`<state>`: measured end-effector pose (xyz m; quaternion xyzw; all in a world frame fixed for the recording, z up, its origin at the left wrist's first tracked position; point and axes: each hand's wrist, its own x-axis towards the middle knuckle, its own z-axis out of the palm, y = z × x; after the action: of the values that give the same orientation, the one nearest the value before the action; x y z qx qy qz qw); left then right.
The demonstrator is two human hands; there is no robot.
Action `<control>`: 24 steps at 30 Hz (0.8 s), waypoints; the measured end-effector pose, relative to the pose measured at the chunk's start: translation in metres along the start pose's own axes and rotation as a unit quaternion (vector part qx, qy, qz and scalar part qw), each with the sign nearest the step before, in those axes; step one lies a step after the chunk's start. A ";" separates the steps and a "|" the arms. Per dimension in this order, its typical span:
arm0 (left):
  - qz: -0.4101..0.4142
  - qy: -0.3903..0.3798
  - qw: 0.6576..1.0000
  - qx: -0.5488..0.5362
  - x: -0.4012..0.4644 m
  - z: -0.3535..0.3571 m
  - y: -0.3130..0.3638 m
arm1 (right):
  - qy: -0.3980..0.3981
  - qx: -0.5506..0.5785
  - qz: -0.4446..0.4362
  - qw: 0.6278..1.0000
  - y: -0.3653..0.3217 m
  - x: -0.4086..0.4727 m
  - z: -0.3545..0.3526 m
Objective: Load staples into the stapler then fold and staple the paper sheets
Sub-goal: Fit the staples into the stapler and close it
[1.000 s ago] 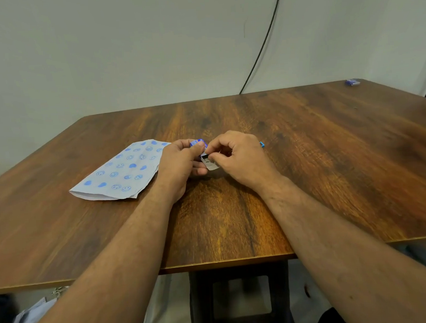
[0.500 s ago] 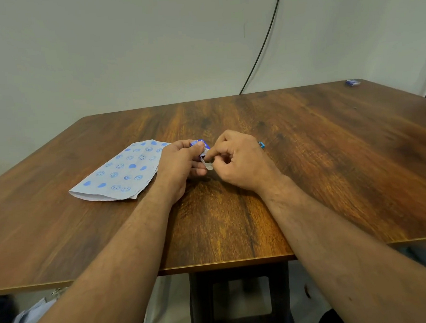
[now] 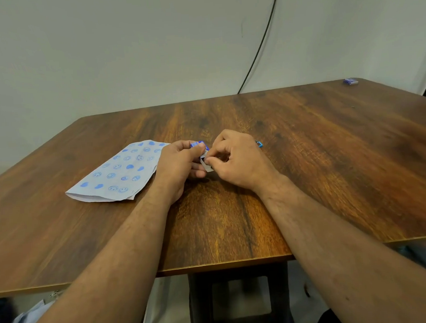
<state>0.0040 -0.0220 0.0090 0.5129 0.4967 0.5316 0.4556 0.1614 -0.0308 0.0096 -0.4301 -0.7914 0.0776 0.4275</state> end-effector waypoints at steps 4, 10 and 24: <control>-0.004 -0.005 1.000 0.013 -0.001 0.000 0.002 | -0.014 0.004 0.020 1.000 0.000 0.001 0.000; -0.002 -0.006 1.000 0.026 0.000 0.001 0.001 | -0.024 0.001 0.033 0.999 0.000 0.002 -0.002; -0.027 0.023 0.999 -0.039 -0.006 -0.002 0.008 | 0.049 0.034 0.033 0.998 -0.004 0.001 -0.002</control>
<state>0.0026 -0.0292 0.0167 0.4687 0.4994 0.5501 0.4777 0.1601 -0.0331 0.0139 -0.4448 -0.7516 0.0972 0.4773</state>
